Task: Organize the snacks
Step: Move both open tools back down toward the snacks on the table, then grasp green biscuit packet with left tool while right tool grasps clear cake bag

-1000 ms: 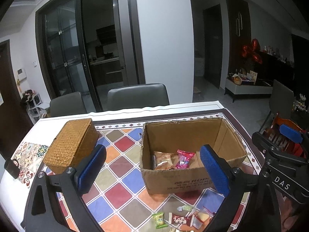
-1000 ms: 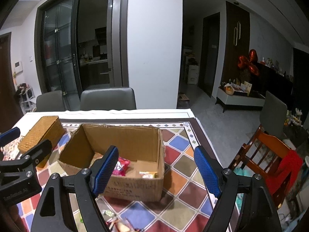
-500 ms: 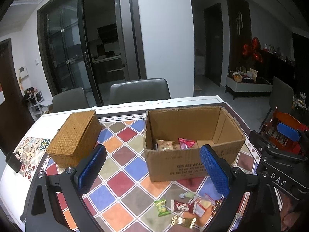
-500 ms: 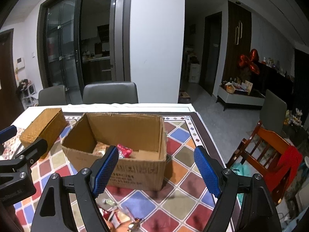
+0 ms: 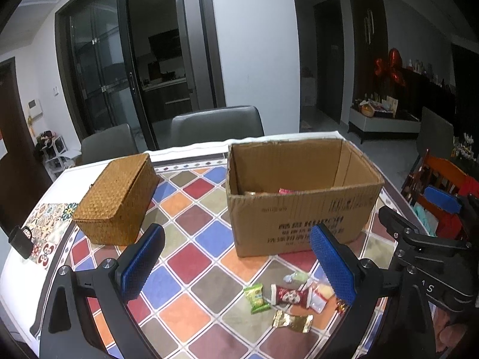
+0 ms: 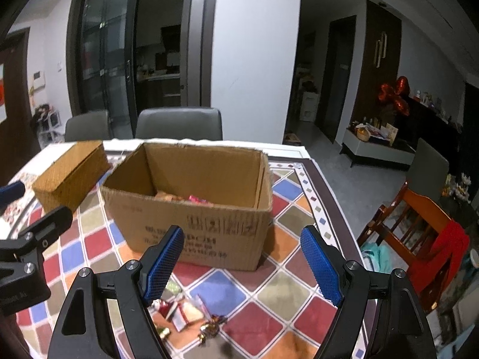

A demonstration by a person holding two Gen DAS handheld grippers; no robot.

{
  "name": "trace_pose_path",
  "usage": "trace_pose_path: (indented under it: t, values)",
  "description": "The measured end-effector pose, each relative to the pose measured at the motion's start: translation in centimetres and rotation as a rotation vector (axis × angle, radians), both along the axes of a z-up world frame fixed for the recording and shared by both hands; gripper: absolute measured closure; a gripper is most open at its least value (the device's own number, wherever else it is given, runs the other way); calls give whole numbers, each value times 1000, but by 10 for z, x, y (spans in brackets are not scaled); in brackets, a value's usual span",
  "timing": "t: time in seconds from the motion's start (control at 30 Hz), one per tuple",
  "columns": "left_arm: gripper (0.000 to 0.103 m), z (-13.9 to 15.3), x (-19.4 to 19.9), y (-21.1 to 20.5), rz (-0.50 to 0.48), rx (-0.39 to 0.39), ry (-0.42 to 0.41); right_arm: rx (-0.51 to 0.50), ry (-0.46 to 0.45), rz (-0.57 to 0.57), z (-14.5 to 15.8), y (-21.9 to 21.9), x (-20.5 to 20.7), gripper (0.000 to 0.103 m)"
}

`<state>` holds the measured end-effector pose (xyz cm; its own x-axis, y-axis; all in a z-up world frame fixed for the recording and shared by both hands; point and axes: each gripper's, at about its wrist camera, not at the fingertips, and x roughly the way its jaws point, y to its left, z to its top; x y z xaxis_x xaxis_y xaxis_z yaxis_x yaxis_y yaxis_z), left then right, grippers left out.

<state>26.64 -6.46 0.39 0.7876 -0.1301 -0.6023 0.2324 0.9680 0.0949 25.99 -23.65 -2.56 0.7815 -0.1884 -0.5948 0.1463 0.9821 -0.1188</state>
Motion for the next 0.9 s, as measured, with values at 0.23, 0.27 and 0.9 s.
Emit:
trace_pose_path:
  t: [0.23, 0.27, 0.9]
  values:
    - [4, -21, -2, 4, 3, 15, 45, -21, 45, 25, -15, 11, -2, 22]
    - [4, -23, -2, 5, 4, 16, 49, -20, 50, 28, -17, 12, -3, 22]
    - [7, -72, -7, 13, 12, 51, 149, -50, 189, 112, -72, 34, -7, 22]
